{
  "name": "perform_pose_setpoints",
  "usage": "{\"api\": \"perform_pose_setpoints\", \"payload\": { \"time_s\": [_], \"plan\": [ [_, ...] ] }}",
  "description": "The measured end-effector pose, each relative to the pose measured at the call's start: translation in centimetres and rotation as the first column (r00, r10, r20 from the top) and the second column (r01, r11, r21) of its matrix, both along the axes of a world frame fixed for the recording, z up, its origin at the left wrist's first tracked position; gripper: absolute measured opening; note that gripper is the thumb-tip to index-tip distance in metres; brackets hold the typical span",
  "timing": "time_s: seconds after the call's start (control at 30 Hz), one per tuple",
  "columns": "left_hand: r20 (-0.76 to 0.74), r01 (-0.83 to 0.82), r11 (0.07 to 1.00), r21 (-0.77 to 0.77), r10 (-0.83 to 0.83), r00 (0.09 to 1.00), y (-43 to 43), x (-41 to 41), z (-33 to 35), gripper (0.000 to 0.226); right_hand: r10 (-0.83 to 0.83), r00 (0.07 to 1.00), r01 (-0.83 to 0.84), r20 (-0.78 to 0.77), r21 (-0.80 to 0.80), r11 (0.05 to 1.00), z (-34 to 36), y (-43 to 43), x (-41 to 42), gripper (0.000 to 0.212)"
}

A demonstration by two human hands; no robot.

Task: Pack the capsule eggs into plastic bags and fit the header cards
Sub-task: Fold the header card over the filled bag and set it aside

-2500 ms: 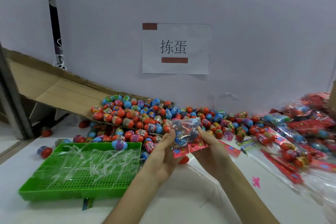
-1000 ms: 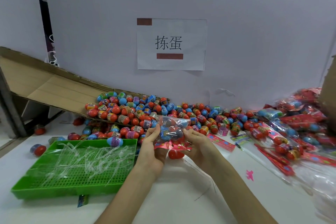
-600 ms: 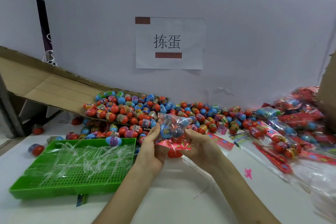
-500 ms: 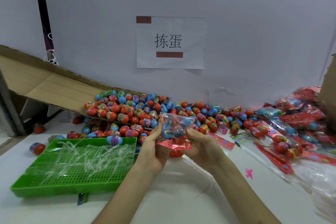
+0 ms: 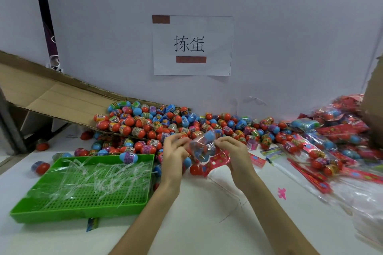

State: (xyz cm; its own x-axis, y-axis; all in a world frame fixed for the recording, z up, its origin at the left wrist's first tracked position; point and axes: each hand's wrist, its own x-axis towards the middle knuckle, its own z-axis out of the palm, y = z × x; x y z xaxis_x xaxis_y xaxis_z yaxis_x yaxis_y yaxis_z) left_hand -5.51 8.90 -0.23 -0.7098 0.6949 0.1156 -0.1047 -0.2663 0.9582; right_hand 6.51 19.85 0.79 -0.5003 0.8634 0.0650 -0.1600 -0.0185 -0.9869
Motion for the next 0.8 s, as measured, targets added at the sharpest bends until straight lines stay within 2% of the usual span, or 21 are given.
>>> {"api": "perform_pose_setpoints", "payload": {
  "time_s": [0.07,0.13,0.23,0.33,0.5,0.6,0.7,0.8],
  "plan": [
    [-0.099,-0.032,0.997,0.073,0.039,0.994,-0.4,-0.1,0.2,0.033,-0.044,0.995,0.024,0.084,0.228,0.973,0.0,-0.2,0.0,0.015],
    [-0.217,0.007,0.998,0.069,0.008,0.976,-0.5,-0.1,0.2,0.031,-0.016,0.991,-0.039,0.131,0.406,0.913,-0.1,-0.6,0.0,0.015],
    [-0.349,0.057,0.998,-0.004,-0.055,0.936,-0.3,0.2,-0.1,0.015,-0.009,0.993,-0.057,0.117,0.547,0.835,-0.1,-1.1,-0.1,0.016],
    [-0.301,0.026,0.999,-0.025,-0.033,0.953,-0.2,-0.1,-0.2,0.013,-0.062,0.996,0.016,0.063,0.554,0.833,0.3,-1.1,0.0,0.020],
    [-0.248,-0.004,1.000,-0.015,0.000,0.969,-0.3,-0.5,-0.2,0.006,-0.005,0.996,-0.031,0.084,0.417,0.908,0.5,-0.9,0.3,0.024],
    [-0.256,0.032,0.998,-0.046,-0.043,0.966,-0.2,-0.2,-0.2,0.013,-0.067,0.991,0.001,0.119,0.480,0.877,0.5,-1.2,0.1,0.020],
    [-0.245,0.055,0.996,-0.074,-0.072,0.967,0.0,-0.1,-0.4,0.006,-0.127,0.989,0.070,0.077,0.509,0.858,0.4,-1.3,0.0,0.015],
    [-0.214,0.060,0.994,-0.092,-0.078,0.974,0.1,-0.3,-0.4,0.009,-0.172,0.985,0.131,0.023,0.549,0.826,0.3,-1.5,-0.2,0.019]
  ]
}}
